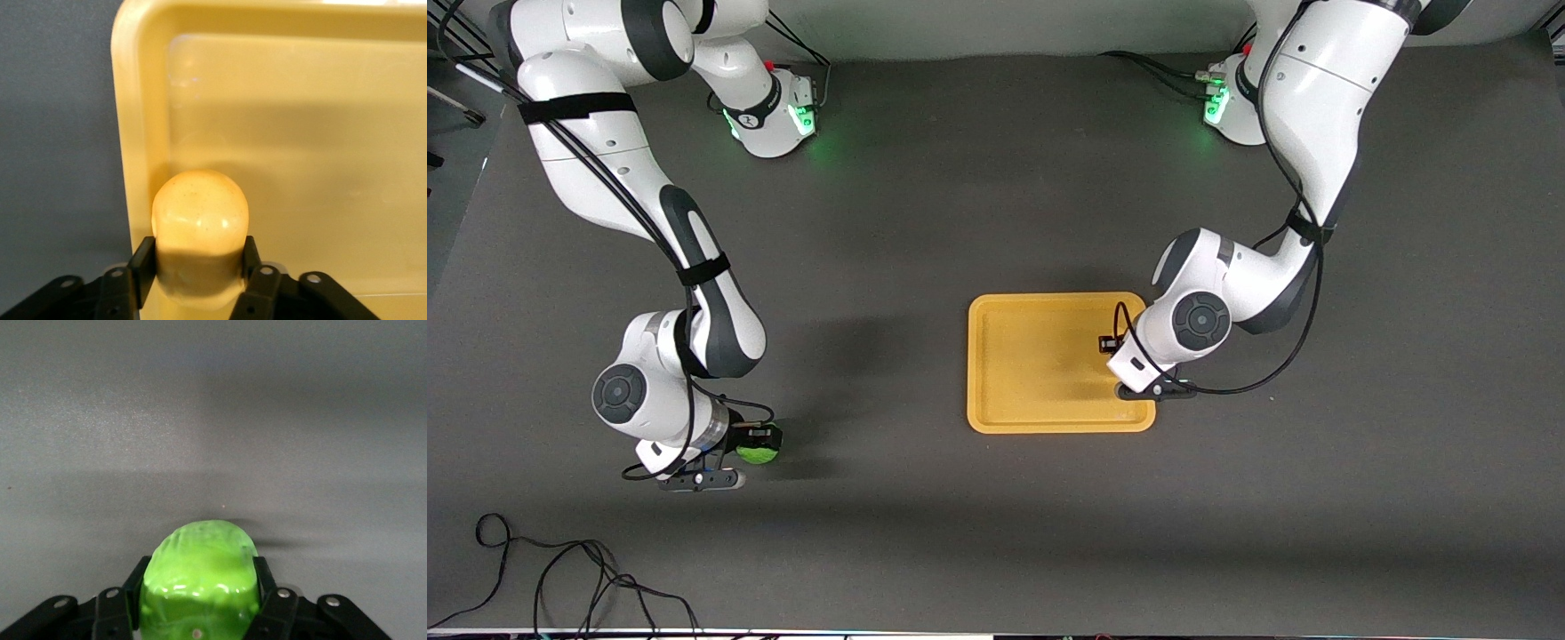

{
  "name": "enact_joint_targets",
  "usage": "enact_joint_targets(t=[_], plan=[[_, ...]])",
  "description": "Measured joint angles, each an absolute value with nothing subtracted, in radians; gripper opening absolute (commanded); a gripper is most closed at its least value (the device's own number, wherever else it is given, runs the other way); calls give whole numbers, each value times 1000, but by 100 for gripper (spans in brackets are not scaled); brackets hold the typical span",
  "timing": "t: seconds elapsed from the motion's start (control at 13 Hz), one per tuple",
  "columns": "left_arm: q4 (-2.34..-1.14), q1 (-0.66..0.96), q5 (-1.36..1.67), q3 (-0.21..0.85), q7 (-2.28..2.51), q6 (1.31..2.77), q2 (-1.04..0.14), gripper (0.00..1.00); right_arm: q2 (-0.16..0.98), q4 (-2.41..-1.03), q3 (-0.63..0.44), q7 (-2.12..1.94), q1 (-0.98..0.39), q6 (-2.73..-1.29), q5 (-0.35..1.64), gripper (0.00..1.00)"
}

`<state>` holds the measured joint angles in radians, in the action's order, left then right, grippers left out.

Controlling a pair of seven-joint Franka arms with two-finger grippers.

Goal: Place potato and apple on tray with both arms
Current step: 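Carry the potato with the left gripper onto the yellow tray, then open the left gripper to release the potato and withdraw it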

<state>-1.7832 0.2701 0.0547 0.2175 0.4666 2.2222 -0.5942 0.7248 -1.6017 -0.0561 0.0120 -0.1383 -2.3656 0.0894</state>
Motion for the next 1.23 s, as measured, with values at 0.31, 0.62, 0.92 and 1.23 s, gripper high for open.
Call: enact_joint_targets(t=[0.31, 0.62, 0.92, 1.23], plan=[[-1763, 271, 54, 216, 468, 2222, -594, 100, 581, -1551, -56, 12, -140, -2169, 89, 36], [-1627, 262, 45, 122, 470, 2128, -528, 100, 397, -1475, -59, 10, -139, -1926, 69, 36], [-1528, 232, -85, 21, 360, 1848, -363, 100, 247, -1461, -59, 11, -142, -1740, 61, 36], [-1539, 100, -84, 5, 50, 1738, -209, 100, 204, -1490, -55, 177, -250, -1703, 61, 36]])
